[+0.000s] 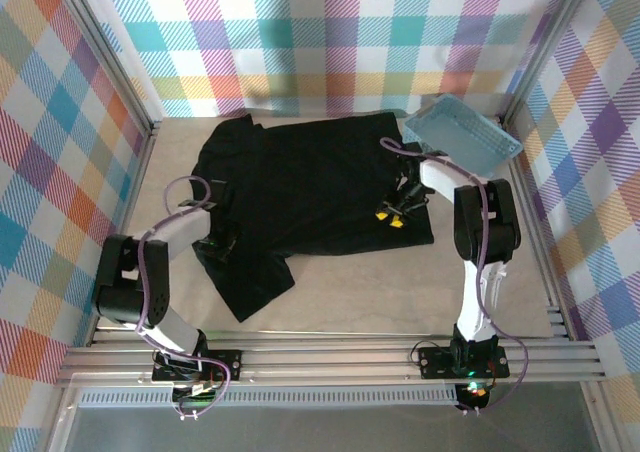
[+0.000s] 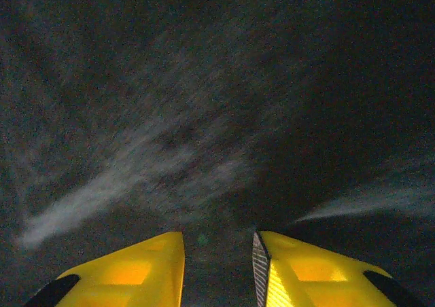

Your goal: Fold and stack the t-shirts

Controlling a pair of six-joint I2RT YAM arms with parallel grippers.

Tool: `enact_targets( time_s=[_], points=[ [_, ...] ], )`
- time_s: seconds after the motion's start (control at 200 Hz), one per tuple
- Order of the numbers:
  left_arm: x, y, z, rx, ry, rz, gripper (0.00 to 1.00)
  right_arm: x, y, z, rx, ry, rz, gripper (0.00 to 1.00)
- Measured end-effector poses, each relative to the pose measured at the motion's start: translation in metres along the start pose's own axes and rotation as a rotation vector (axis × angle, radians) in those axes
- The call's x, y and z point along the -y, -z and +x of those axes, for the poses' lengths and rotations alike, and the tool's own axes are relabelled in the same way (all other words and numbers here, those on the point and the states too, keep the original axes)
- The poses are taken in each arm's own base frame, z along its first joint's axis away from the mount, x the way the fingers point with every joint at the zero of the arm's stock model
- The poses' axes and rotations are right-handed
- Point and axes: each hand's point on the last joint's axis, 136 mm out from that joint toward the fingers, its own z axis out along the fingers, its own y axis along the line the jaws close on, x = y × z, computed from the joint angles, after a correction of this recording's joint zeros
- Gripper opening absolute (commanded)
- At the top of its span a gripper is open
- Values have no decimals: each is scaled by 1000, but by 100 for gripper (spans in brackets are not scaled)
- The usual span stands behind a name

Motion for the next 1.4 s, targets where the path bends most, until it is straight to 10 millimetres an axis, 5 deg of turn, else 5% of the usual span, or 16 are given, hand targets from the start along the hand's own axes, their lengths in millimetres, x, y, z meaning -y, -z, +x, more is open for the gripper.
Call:
enact_targets(
  time_s=[0.155,0.32,0.44,0.615,0.84,1.15,1.265,1.4],
  points=[
    [-12,30,-16,63,-56,1,52,3,21,10,33,18,-3,40],
    [-32,68,23,31,-163,42,48,9,72,26,174,34,-41,41],
    [-86,60,69,-80,-210,-7,50,25,88,51,217,13,-72,43],
    [-144,35,108,-231,-189,-119,52,42,70,70,160,-18,-81,44],
    [-142,22,125,-291,-190,-129,46,53,65,70,138,-64,-102,43],
    [-141,23,122,-271,-182,-166,0,64,62,69,139,-109,-100,40],
    [-135,28,111,-207,-196,-140,0,82,66,67,173,-170,-49,41],
    [-134,56,94,-122,-182,-70,0,110,77,61,232,-304,5,41]
  ],
)
